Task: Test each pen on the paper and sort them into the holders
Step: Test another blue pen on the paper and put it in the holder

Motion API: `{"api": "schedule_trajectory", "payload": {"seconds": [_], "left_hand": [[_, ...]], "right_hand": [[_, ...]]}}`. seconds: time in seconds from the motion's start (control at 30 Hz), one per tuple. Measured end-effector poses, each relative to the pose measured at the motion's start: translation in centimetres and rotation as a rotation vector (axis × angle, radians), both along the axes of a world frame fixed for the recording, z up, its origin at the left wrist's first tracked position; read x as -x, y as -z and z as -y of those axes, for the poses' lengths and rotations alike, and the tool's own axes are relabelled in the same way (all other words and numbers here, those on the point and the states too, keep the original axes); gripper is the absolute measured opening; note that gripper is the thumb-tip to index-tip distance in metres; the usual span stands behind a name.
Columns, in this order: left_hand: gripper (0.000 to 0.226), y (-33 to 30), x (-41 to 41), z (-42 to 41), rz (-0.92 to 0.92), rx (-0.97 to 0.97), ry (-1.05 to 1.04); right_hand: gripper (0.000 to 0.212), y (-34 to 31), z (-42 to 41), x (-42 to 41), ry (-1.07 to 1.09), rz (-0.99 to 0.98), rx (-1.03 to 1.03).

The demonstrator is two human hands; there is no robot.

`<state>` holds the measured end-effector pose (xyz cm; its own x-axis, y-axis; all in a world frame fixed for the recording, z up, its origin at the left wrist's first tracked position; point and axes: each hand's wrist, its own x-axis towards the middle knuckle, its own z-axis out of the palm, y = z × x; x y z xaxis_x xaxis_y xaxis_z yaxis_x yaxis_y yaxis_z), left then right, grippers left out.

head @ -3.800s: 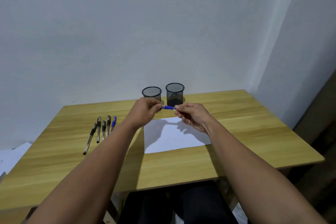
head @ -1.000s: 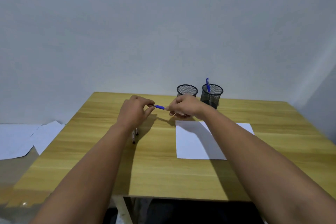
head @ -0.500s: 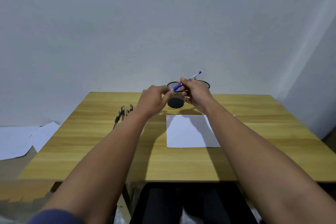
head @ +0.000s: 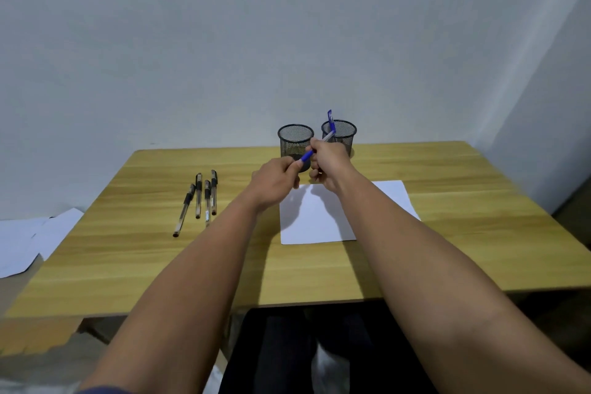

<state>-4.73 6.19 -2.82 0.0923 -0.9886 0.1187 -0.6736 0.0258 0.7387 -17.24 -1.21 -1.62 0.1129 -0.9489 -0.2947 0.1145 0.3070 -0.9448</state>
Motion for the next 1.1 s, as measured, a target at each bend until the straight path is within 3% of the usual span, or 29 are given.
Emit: {"api": "schedule_trajectory", "payload": {"seconds": [0.13,0.27,0.4,0.5,0.6,0.77,0.9,1.1], "left_hand": [[0.041,0.0,-0.3,0.2,-0.070,-0.058,0.018],[0.045,2.5,-3.6,-1.3,-0.093,-0.069,-0.064],[0.039,5.5,-6.3,-1.3,0.325,0.057,-0.320],[0.038,6.3,-6.2,0.0,0.667,0.079,-0.309],[0.037,6.5,-5.9,0.9,0.814,0.034,-0.302],[0.039,6.5,-5.7,1.0,0.761,0.040,-0.316],[0.051,7.0,-5.0,-0.1,0.702,0.218,-0.098],[0.067,8.3,-4.4,-1.0,0.712,0.160,0.014]], "right_hand": [[0.028,0.5,1.5,-0.3,0.099,-0.039,-0.029],[0.020,-0.7,5.0,5.3,0.333,-0.010,-0.031],[0.026,-1.6,5.0,7.7,0.243,-0.206,0.129],[0.026,-0.2,3.7,7.0,0.157,-0.213,0.259],[0.025,1.8,2.6,7.1,0.146,-0.225,0.333],[0.015,4.8,0.3,6.6,0.133,-0.136,0.390],[0.019,6.8,-0.2,5.8,0.103,-0.147,0.404],[0.014,8.2,1.0,4.7,0.067,-0.086,0.385]]}}
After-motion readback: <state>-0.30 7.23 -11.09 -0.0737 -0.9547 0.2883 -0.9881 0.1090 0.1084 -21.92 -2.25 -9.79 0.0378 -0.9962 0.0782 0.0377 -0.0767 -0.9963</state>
